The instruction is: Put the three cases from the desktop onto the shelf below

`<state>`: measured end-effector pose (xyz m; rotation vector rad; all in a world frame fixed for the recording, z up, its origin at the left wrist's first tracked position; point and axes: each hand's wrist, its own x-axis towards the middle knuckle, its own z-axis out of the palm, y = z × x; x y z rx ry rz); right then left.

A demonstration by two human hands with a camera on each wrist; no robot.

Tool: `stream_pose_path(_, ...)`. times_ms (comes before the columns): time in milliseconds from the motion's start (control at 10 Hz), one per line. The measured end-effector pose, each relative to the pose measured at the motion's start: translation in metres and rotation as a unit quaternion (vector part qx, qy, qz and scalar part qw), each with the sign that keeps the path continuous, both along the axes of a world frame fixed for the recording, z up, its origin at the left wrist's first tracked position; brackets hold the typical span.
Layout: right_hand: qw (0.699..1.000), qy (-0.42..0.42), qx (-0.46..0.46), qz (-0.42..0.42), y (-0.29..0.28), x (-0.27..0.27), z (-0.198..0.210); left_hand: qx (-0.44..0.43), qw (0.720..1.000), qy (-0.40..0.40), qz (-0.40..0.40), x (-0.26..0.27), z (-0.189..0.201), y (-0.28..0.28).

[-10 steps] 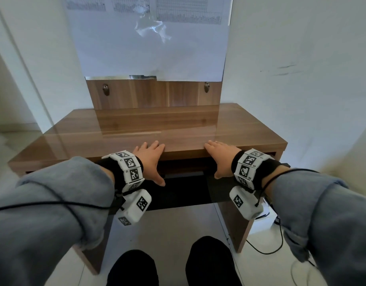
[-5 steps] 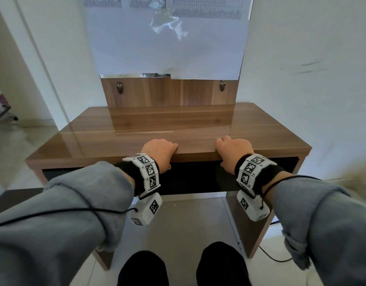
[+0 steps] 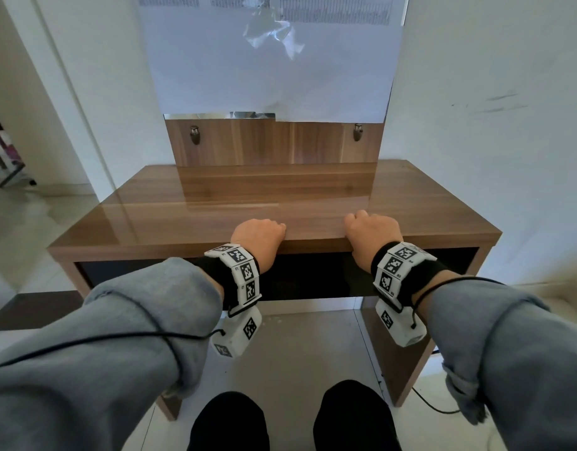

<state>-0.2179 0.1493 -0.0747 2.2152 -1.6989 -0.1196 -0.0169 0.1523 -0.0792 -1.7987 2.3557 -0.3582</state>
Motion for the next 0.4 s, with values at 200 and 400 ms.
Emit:
stream_pose_path(200,0.999,-0.033,0.037,-0.011,0.004,-0.002,0.004,0.038,0.998,0.048,-0.001,0.004,0.008,0.006)
stream_pose_path(400,0.959,-0.269,0.066,-0.054,0.005,-0.010,0.022,0.027,0.952,0.298,0.057,0.018,0.037,0.009)
